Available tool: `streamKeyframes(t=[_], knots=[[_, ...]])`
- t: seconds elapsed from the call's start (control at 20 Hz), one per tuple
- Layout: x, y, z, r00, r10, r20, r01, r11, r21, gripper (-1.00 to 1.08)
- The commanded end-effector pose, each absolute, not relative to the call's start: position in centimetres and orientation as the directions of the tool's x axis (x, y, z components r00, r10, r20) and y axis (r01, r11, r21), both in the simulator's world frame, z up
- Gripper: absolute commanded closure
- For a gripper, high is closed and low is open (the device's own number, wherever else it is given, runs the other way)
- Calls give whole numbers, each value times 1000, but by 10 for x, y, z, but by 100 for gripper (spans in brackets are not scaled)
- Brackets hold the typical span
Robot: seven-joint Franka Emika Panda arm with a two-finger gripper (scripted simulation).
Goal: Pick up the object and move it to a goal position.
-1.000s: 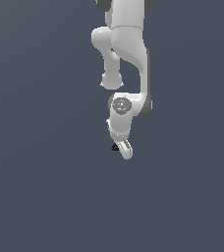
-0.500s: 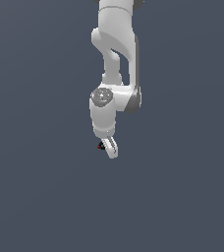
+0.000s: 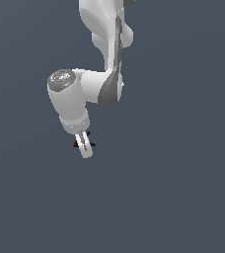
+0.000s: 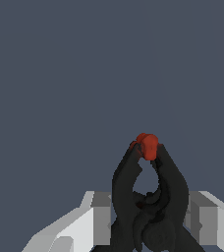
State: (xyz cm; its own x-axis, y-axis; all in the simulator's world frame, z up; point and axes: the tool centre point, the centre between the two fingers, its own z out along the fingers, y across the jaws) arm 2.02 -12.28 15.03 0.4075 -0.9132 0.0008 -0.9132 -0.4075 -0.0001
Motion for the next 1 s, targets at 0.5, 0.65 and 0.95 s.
streamKeyframes(t=[0.5, 0.65, 0.95], knots=[[48, -195, 211, 409, -912, 1, -912, -409, 1, 108], [51, -202, 216, 409, -912, 0, -912, -409, 0, 108], [54, -206, 219, 409, -912, 0, -912, -409, 0, 108]])
